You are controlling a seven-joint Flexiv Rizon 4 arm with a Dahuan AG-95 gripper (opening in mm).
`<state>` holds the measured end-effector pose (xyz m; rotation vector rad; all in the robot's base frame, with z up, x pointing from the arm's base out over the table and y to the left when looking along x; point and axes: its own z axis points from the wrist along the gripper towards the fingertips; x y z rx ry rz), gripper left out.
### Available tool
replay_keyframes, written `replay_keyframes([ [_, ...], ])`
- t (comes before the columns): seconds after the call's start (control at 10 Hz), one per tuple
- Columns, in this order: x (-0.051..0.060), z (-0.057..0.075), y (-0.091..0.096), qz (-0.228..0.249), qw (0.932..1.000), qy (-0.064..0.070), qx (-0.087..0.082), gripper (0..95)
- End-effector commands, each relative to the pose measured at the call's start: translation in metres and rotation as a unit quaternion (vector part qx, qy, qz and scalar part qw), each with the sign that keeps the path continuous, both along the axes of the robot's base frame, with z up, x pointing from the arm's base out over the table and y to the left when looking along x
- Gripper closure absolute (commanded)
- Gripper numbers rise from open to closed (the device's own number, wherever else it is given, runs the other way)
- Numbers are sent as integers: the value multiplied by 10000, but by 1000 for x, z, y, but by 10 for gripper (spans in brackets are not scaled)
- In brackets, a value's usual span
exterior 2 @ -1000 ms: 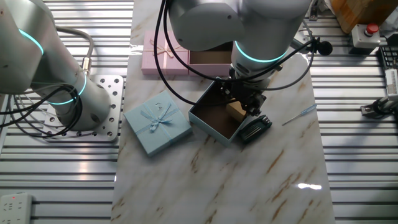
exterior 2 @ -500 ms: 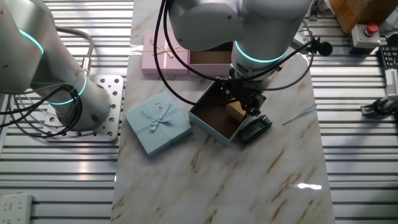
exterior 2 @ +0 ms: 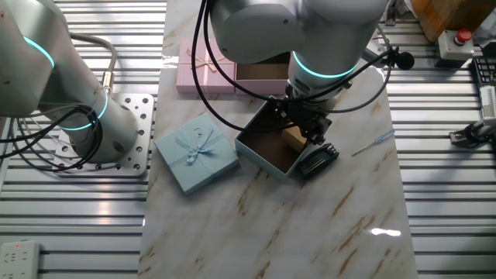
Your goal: Move an object from one box to another
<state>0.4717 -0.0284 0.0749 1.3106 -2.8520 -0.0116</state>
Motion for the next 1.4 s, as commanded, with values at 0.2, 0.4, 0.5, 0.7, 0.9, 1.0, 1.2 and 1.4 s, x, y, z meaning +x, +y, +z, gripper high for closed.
replay_keyframes([
  [0.2, 0, 0, 0, 9, 10000, -25, -13, 760],
  [0.4, 0, 0, 0, 6, 10000, -28, -10, 760],
  [0.5, 0, 0, 0, 9, 10000, -28, -12, 760],
  [0.7, 0, 0, 0, 22, 10000, -34, -11, 760],
  [0.9, 0, 0, 0, 22, 10000, -32, -12, 760],
  [1.0, 0, 0, 0, 24, 10000, -31, -12, 760],
  [1.2, 0, 0, 0, 23, 10000, -29, -11, 760],
  [1.4, 0, 0, 0, 30, 10000, -29, -9, 570],
])
